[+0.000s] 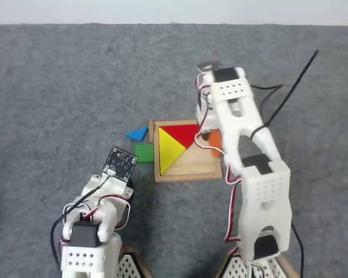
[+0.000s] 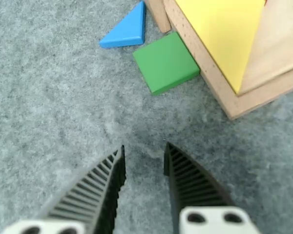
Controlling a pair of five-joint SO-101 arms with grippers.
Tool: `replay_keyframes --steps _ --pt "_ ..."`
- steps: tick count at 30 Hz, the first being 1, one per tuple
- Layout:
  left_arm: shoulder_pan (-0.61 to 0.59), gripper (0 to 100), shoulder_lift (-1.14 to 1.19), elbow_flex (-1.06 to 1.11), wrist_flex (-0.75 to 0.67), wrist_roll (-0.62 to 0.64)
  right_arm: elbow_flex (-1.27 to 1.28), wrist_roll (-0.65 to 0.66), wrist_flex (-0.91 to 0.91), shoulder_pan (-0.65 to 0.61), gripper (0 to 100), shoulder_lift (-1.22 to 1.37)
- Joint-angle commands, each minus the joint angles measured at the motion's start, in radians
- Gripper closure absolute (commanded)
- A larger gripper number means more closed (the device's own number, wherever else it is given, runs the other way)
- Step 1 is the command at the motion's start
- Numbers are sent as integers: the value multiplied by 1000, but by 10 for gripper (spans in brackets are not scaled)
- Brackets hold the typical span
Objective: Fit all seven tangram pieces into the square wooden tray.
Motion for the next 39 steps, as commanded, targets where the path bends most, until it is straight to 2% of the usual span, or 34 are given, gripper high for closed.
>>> replay_keyframes --steps 1,3,12,25,39 --pt "-6 863 -15 -12 6 2 -52 -267 -84 -21 991 -44" --pt "-6 863 -15 -12 6 2 -52 -338 -122 -21 991 -18" --pt "-6 863 -15 -12 6 2 -55 -422 -139 -36 991 90" --pt "-6 863 -15 -12 6 2 -57 -373 -107 -62 989 91" --pt "-6 863 -15 -12 6 2 -57 -259 -102 -53 988 91"
